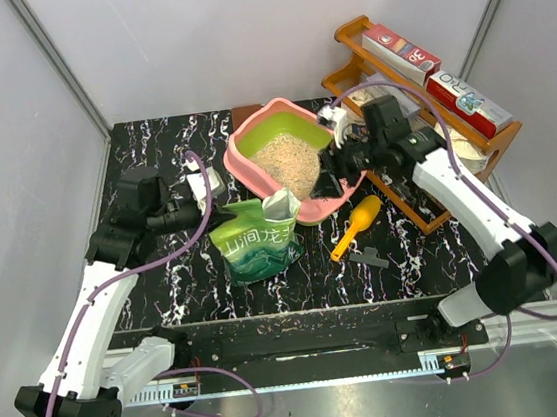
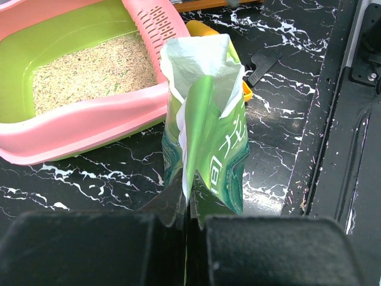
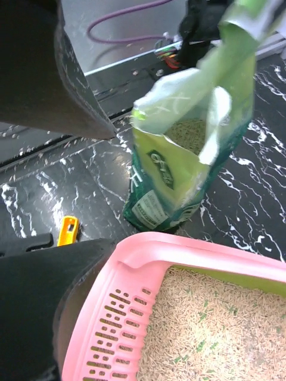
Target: Fill the litter box with clean litter
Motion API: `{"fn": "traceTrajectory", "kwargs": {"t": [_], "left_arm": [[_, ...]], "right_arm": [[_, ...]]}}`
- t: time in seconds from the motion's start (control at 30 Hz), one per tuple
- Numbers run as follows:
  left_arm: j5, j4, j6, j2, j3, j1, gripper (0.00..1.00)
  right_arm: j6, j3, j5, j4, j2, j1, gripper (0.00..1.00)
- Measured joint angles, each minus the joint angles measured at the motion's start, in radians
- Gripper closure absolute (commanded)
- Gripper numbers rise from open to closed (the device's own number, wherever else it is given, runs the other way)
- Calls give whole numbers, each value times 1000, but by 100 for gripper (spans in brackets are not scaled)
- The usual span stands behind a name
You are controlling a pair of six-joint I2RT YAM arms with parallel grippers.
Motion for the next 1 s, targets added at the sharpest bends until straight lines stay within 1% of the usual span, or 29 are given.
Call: {"fn": "traceTrajectory", "kwargs": {"t": [0.07,0.13,0.23,0.33,0.47,0.53,0.73,0.77,0.8,0.87,0.97,1.0], "left_arm": [[0,13,-8,0,-8,0,97],[0,23,-16,-3,-16,0,96],[-1,34,-26,-10,-25,0,96],[-1,40,-35,-18,-32,4,96],[-1,56,-50,-22,-43,10,96],[0,59,-54,-24,-48,11,96],[0,71,-72,-25,-51,16,95],[0,74,-76,-26,-54,16,96],[0,79,-81,-26,-61,17,95],[0,80,-82,-27,-63,18,96],[0,82,-86,-38,-69,23,96],[0,82,-87,-41,-71,23,96]], "right_arm": [[-81,-78,-43,20,-69,-28,23],[-148,-148,-93,43,-129,-22,23],[-218,-217,-163,60,-175,-10,22],[-256,-251,-208,99,-170,-4,23],[-270,-259,-232,181,-142,12,25],[-270,-259,-240,223,-122,32,27],[-266,-259,-246,321,-53,148,33],[-266,-259,-246,329,-45,161,36],[-263,-259,-245,356,-22,196,43],[-256,-259,-241,369,-18,203,52],[-232,-259,-210,419,-11,211,58],[-226,-259,-199,433,-11,212,64]]}}
